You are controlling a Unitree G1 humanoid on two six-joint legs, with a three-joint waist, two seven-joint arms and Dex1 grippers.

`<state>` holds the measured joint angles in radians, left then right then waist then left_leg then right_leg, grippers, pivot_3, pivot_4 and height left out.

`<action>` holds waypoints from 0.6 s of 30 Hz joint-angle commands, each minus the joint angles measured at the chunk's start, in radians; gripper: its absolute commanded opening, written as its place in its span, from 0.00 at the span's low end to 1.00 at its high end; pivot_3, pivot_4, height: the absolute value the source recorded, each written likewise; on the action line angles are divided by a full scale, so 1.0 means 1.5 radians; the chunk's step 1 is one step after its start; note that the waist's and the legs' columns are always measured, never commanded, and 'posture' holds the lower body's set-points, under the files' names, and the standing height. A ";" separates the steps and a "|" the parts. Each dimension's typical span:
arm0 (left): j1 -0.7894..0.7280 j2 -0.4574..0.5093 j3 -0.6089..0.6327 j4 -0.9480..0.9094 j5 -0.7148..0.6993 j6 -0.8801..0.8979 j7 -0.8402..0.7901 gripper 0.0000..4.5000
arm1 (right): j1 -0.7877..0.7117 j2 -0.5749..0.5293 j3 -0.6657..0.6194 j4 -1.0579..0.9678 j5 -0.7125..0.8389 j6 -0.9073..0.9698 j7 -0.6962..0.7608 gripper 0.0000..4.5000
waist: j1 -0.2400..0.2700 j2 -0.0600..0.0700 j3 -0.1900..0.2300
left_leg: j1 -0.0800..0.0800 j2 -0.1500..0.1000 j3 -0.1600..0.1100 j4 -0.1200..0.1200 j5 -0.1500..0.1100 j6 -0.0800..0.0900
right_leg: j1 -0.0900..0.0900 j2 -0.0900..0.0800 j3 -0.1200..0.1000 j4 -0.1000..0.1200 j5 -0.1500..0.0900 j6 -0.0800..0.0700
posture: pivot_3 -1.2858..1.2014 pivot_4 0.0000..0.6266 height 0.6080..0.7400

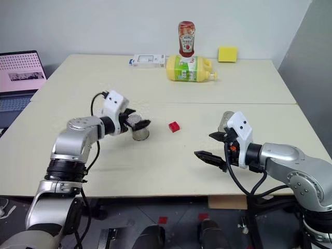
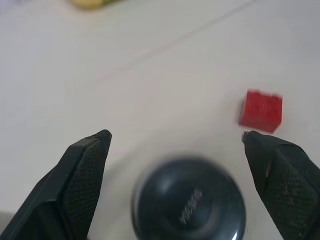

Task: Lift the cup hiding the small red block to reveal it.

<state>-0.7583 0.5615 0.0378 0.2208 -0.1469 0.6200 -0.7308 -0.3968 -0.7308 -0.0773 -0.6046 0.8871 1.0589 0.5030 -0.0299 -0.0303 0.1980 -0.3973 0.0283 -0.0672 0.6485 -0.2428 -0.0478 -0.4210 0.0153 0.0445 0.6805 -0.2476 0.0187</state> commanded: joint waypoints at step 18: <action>0.318 0.341 0.240 -0.358 -0.218 0.138 -0.235 0.99 | 0.018 -0.041 -0.063 0.046 -0.027 -0.152 0.156 1.00 | -0.005 0.000 0.000 | 0.002 0.001 0.002 -0.001 0.000 0.000 | 0.000 0.000 0.001 0.000 0.000 0.000 | 0.52 0.24 1.00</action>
<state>-0.3047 1.0456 0.3268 -0.2712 -0.4387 0.8187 -1.0625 -0.3596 -0.7800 -0.1409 -0.5333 0.8199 0.8408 0.7109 -0.0367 -0.0299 0.1982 -0.3947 0.0295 -0.0650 0.6467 -0.2429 -0.0477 -0.4212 0.0152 0.0453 0.6803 -0.2482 0.0179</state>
